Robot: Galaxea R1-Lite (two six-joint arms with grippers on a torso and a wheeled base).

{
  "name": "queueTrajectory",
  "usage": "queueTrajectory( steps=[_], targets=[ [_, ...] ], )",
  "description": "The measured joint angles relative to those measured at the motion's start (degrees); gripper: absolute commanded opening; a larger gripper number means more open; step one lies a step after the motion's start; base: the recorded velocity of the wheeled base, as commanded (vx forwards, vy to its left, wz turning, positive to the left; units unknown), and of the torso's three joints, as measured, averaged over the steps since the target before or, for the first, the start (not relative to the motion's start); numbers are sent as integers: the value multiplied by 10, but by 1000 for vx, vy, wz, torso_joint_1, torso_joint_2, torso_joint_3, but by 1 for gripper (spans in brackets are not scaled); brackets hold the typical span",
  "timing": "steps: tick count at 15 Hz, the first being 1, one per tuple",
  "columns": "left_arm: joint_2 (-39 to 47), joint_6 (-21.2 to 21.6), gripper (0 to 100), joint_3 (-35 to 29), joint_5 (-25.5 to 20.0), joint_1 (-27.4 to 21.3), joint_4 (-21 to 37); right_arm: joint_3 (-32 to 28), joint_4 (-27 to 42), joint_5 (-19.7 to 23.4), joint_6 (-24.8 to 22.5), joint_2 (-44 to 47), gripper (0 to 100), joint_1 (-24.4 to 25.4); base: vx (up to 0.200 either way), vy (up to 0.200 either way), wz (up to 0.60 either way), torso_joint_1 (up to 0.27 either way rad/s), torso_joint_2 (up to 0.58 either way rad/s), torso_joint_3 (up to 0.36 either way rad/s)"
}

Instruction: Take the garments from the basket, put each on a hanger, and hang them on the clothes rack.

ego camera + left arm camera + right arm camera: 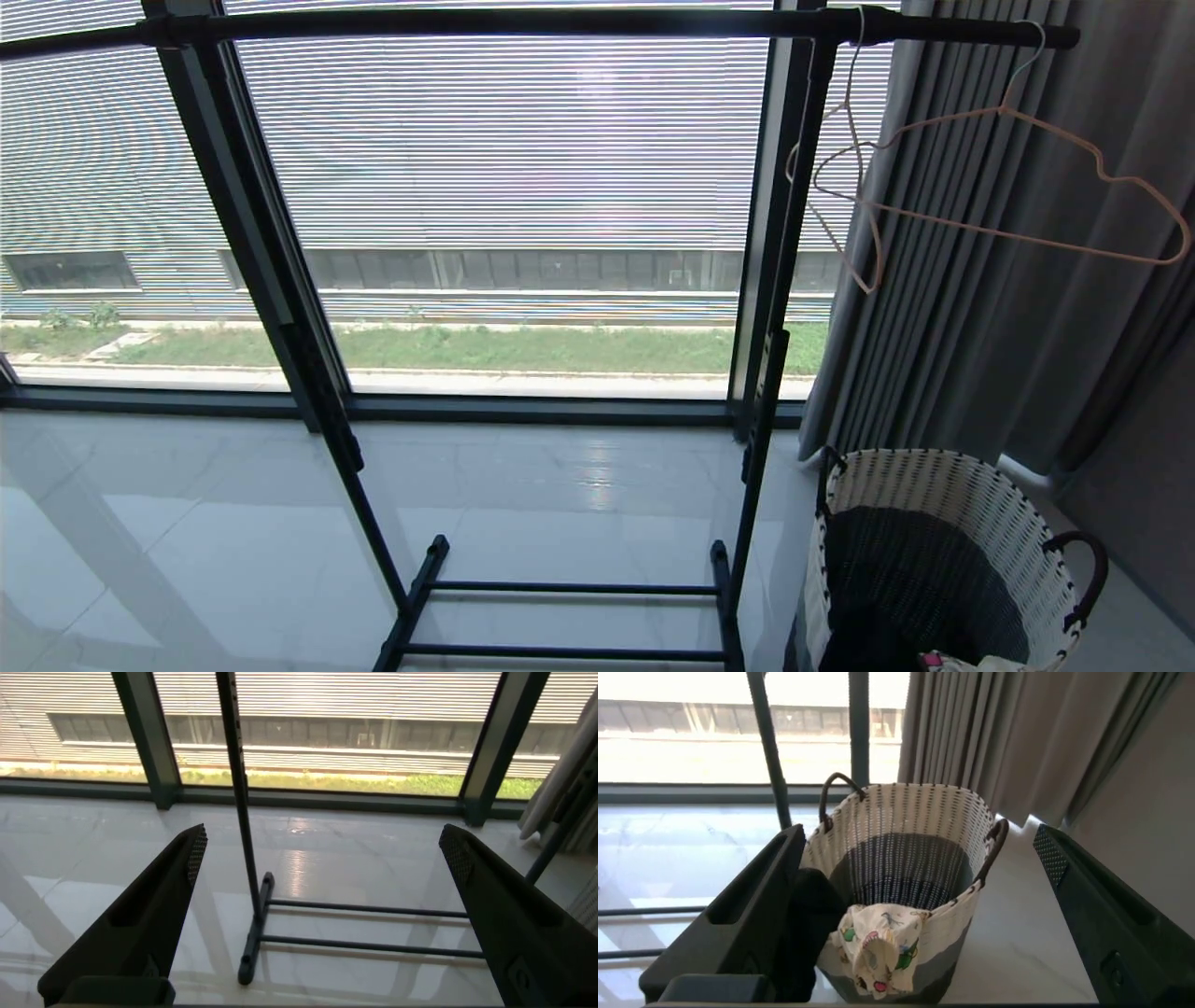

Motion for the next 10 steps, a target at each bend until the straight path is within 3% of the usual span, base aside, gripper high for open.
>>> queueTrajectory(
  steps=[6,8,10],
  targets=[
    [0,0,100,0,0,0,0,0,-1,1,-20,0,100,0,0,0,0,0,0,0],
    [0,0,100,0,0,0,0,-3,-4,15,-58,0,100,1,0,0,0,0,0,0],
    [0,0,100,0,0,0,0,-45,30,32,-128,2,100,2,0,0,0,0,0,0]
  ],
)
